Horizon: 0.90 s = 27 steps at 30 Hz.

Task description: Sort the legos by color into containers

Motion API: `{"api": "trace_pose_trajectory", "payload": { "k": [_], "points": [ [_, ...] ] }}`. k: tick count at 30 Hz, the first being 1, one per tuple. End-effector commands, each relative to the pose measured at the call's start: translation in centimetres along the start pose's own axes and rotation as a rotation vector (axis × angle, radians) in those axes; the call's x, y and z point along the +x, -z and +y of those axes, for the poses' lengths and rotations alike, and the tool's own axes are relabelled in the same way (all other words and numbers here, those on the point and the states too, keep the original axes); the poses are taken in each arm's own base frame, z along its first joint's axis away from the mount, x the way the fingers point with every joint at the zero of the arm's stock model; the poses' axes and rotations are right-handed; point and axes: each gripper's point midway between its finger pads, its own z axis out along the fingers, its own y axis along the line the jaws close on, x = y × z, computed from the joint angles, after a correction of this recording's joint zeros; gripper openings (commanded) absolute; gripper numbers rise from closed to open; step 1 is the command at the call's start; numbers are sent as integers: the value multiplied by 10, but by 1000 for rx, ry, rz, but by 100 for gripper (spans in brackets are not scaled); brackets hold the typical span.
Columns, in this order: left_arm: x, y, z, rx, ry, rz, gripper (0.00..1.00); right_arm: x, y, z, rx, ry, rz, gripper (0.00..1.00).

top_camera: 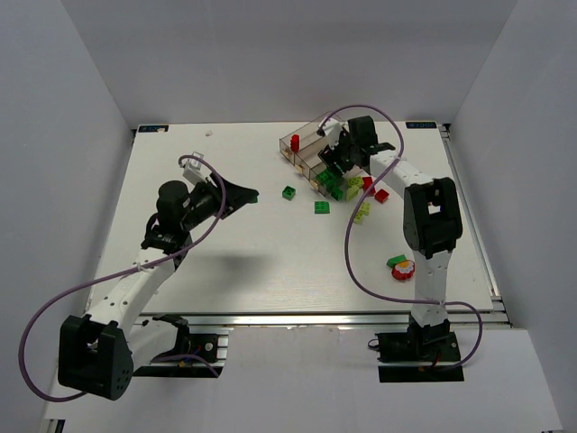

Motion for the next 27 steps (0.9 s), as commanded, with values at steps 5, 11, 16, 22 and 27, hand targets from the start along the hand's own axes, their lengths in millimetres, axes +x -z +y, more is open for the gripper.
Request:
{"api": "trace_pose_trajectory", "payload": {
  "k": [5, 11, 16, 22, 27],
  "points": [
    [-8, -14, -12, -2, -45, 16, 3, -46, 32, -16, 8, -29, -129, 77],
    [1, -47, -15, -45, -100, 85, 4, -85, 101, -8, -88, -15, -290, 89],
    [9, -83, -19, -71, -150, 145, 5, -92, 154, 14, -256, -52, -419, 71],
    [9, -129, -10, -128, -191, 189, 5, -86, 191, 44, -318, -75, -465, 0],
    [3, -163, -4, -158, -228, 191, 5, -81, 208, 56, -344, -95, -457, 12]
  ]
}}
